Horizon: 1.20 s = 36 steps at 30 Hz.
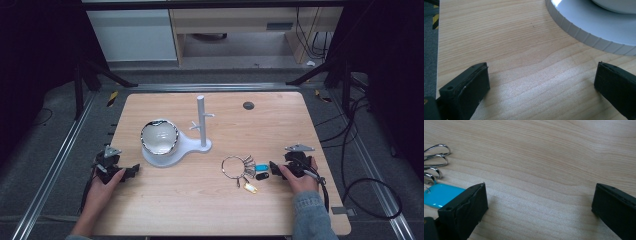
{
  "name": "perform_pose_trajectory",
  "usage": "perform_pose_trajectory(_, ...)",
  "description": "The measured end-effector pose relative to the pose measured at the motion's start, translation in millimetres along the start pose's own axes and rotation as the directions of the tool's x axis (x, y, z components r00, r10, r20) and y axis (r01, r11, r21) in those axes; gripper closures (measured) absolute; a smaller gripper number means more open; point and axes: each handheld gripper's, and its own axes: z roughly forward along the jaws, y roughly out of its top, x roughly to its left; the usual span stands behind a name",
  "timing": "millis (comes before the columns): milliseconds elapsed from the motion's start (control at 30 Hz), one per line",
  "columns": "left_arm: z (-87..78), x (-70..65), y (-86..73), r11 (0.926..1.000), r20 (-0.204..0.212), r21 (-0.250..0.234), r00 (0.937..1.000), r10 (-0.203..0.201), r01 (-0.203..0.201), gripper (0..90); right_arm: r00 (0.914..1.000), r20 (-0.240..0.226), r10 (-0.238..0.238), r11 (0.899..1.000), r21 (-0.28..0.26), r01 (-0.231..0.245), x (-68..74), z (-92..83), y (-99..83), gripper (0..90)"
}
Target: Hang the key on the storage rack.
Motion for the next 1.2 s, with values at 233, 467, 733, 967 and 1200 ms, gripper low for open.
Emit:
perform_pose_trajectory(233, 0.0, 0.0, 0.0, 1.0000, 0.000, 0.000, 1.0000, 0.000, 0.000, 0.0, 0.9926, -0.082, -0.090, 0.990, 0.097, 0.098, -2.9, -9.9, 9.7, 18.1)
perform_pose_trajectory(467, 0.2, -0.1, 0.0, 1.0000, 0.001, -0.003, 1.0000, -0.002, 0.002, 0.0, 0.9537, -0.190, -0.233, 0.950, 0.163, 0.265, 2.0, -23.4, 29.9, 32.9)
perform_pose_trajectory(733, 0.2, -0.1, 0.0, 1.0000, 0.001, -0.002, 1.0000, -0.001, 0.001, 0.0, 0.8857, -0.298, -0.356, 0.878, 0.218, 0.426, 19.2, -17.4, 56.3, 51.3)
perform_pose_trajectory(967, 0.2, -0.1, 0.0, 1.0000, 0.001, -0.003, 1.0000, -0.001, 0.001, 0.0, 0.8227, -0.388, -0.415, 0.818, 0.237, 0.525, 41.9, -4.3, 74.9, 72.4)
perform_pose_trajectory(1200, 0.2, -0.1, 0.0, 1.0000, 0.001, -0.003, 1.0000, -0.002, 0.002, 0.0, 0.7756, -0.418, -0.473, 0.762, 0.248, 0.598, 55.7, 7.0, 84.0, 79.7)
